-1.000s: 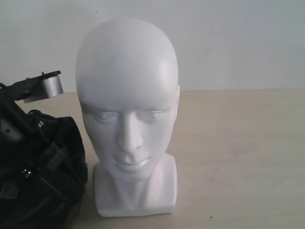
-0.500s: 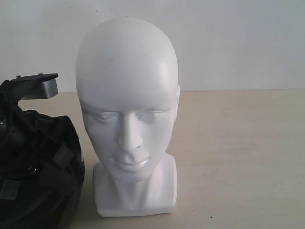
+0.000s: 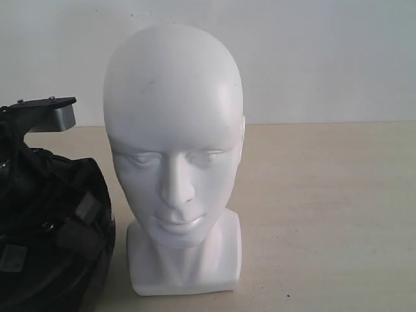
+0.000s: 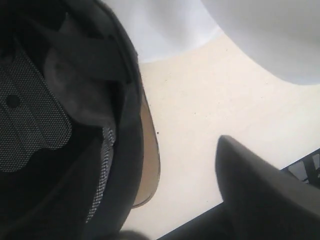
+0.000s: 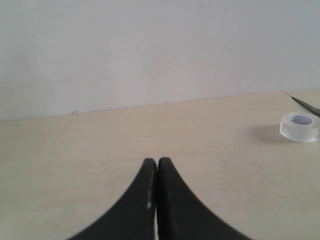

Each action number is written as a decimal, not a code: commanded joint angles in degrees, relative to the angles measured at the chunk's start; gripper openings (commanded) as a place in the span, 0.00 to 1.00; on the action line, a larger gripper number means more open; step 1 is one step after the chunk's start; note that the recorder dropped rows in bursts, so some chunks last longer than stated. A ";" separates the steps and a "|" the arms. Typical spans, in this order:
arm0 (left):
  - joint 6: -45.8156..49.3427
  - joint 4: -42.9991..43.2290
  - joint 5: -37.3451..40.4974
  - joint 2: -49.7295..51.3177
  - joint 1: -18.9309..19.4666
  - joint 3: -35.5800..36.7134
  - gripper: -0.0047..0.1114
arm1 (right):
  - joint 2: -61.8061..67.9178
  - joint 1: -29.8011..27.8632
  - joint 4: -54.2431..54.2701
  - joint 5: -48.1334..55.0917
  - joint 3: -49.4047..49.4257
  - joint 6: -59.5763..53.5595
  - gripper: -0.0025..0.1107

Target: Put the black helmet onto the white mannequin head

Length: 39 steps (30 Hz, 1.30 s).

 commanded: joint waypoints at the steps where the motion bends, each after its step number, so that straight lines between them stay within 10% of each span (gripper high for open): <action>1: -0.54 -0.49 -0.69 0.02 -0.28 -0.31 0.68 | -0.17 0.04 0.00 -0.33 0.27 -0.16 0.02; 39: -13.94 5.71 -1.22 13.43 -0.28 0.20 0.68 | -0.17 0.04 0.00 -0.33 0.27 -0.16 0.02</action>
